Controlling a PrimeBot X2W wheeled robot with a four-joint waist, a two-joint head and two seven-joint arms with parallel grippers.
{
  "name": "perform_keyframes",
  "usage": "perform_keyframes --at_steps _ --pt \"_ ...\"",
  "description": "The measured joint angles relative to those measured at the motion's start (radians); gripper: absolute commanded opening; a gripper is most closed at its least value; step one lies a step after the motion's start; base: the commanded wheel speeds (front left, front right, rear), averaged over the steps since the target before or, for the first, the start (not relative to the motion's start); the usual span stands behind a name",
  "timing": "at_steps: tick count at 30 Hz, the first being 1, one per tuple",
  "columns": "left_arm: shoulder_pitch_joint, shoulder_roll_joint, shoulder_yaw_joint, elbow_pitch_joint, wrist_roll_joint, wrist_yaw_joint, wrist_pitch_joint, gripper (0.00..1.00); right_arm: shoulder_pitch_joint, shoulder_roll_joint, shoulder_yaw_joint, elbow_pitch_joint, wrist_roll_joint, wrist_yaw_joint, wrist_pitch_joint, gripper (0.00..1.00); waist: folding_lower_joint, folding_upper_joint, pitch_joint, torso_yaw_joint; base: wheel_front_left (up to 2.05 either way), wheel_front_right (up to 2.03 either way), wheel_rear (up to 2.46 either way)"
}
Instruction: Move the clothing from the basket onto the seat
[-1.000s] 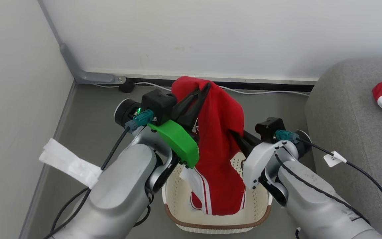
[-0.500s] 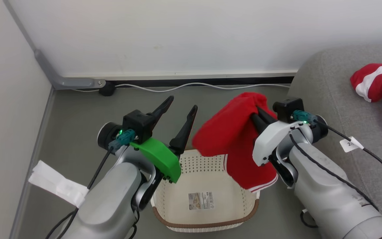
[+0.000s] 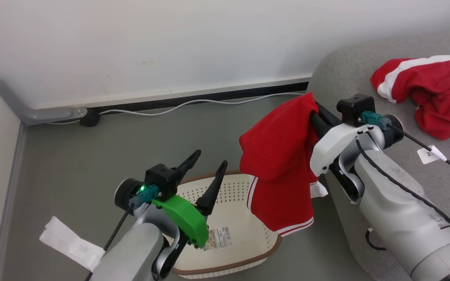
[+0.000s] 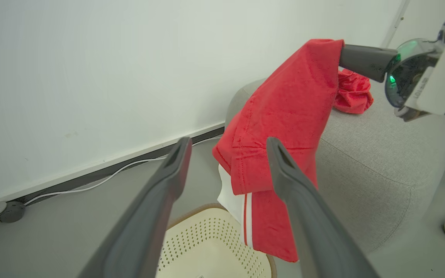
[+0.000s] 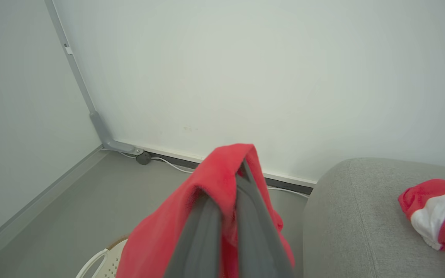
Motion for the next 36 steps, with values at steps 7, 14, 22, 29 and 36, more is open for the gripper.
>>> perform_keyframes --at_steps 7,14,22,29,36 --pt "0.044 0.0 -0.014 -0.002 -0.002 -0.009 -0.009 1.0 -0.005 -0.022 0.0 -0.028 -0.006 0.0 -0.004 0.0 0.0 0.0 -0.011 -0.076 0.0 0.0 0.0" --pt "0.087 -0.001 -0.02 -0.012 -0.006 -0.009 -0.009 1.0 -0.006 -0.051 -0.009 -0.046 -0.007 0.0 -0.007 0.0 0.0 0.0 -0.023 -0.141 0.0 0.0 0.0" --pt "0.115 -0.004 -0.023 -0.044 -0.006 -0.009 -0.012 1.0 -0.005 -0.101 -0.035 -0.061 -0.006 0.0 -0.007 0.0 0.0 0.0 -0.032 -0.22 0.0 0.0 0.0" --pt "0.116 -0.016 -0.042 -0.079 0.007 -0.009 -0.018 1.0 -0.003 -0.154 -0.074 -0.092 0.005 -0.002 -0.007 0.0 0.0 0.0 -0.013 -0.249 0.0 0.0 0.0" --pt "0.113 -0.014 -0.049 -0.113 0.025 -0.009 -0.018 1.0 -0.005 -0.166 -0.097 -0.126 0.017 -0.002 -0.007 0.0 0.0 0.0 0.036 -0.234 0.0 0.0 0.0"
